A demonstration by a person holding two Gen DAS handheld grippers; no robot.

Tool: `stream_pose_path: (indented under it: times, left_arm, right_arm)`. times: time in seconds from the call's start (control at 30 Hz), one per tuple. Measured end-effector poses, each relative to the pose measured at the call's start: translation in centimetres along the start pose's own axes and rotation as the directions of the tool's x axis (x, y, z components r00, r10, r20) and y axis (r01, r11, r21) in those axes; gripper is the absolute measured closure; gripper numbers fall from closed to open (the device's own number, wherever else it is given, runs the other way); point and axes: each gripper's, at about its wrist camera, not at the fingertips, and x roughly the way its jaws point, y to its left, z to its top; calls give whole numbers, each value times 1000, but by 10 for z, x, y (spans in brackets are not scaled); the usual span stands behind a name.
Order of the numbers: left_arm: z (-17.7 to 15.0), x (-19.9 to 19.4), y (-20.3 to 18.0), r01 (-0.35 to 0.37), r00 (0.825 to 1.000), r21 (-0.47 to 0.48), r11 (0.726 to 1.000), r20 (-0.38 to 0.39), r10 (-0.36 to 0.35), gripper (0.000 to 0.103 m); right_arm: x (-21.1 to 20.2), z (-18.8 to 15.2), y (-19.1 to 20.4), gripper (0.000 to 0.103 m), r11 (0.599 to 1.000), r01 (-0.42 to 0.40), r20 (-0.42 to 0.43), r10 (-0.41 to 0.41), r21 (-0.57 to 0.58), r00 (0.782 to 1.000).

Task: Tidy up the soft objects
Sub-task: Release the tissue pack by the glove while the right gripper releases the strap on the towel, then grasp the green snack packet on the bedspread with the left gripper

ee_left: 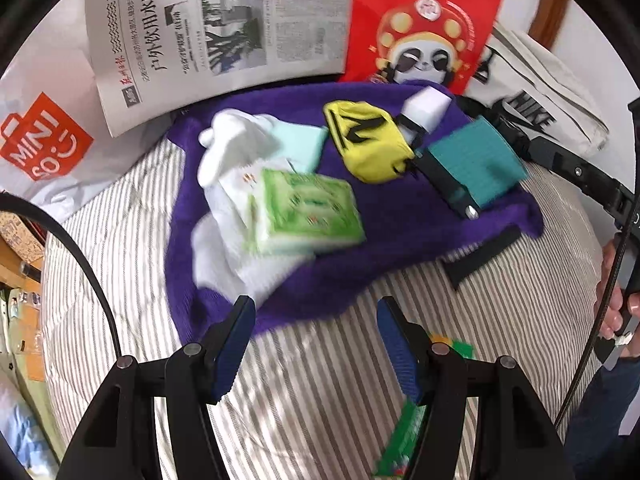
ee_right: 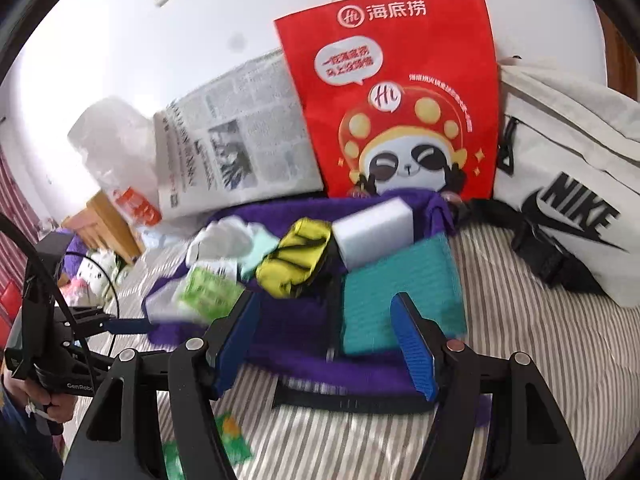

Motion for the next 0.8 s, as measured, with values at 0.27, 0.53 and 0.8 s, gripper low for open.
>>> stream_pose_path:
  times: [0.27, 0.53, 0.8]
  left_arm:
    - [-57, 3, -35, 84, 996, 80, 993, -22, -82, 42]
    - [-91, 7, -71, 134, 991, 205, 970, -44, -128, 38]
    - [-99, 12, -98, 58, 998, 294, 954, 7, -63, 42]
  right_arm:
    - [-41, -52, -3, 33, 996, 85, -63, -84, 13, 994]
    - [-83, -83, -25, 32, 983, 105, -63, -97, 148, 993]
    - [-96, -96, -20, 30, 977, 158, -94, -145, 143, 985]
